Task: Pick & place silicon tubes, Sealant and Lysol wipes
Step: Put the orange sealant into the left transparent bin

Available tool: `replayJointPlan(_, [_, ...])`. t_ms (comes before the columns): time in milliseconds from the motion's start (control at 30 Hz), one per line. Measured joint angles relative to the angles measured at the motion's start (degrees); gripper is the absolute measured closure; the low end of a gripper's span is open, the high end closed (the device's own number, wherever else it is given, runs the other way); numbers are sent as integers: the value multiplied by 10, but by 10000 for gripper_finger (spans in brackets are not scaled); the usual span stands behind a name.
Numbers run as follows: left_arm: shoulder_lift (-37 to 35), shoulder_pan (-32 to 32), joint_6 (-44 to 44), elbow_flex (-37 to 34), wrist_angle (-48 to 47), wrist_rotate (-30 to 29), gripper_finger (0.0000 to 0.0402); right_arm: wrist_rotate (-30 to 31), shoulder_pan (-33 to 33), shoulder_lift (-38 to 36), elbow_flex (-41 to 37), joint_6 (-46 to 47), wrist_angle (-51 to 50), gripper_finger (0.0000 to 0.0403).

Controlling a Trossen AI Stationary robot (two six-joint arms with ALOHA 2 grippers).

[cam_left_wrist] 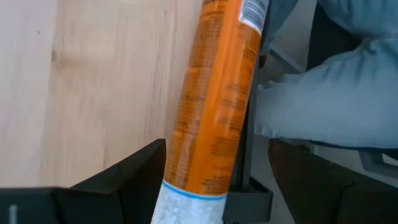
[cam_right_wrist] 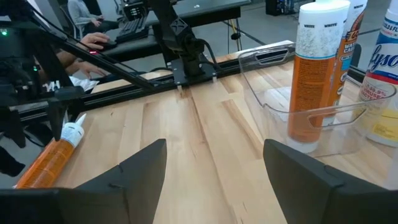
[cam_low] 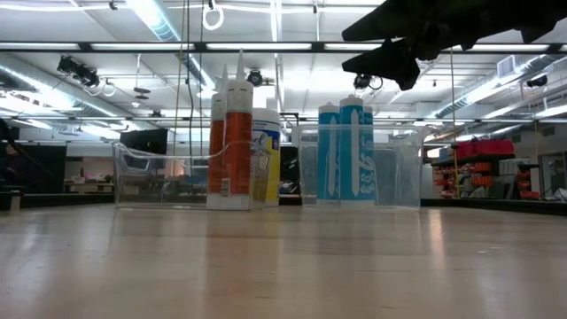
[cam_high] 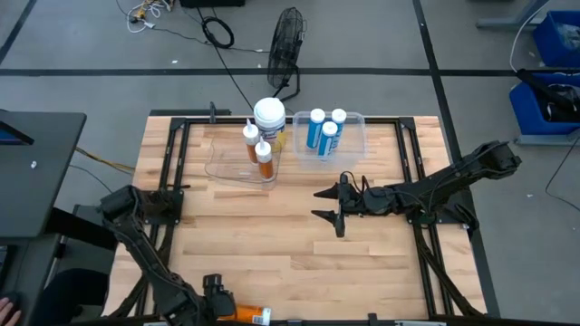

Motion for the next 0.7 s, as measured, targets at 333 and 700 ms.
replayJointPlan(333, [38,-16,-12,0,3,-9,112,0,0,0,0,10,-4,131])
replayJointPlan(700, [93,-10,3,0,-8,14,112,0,0,0,0,13,-4,131])
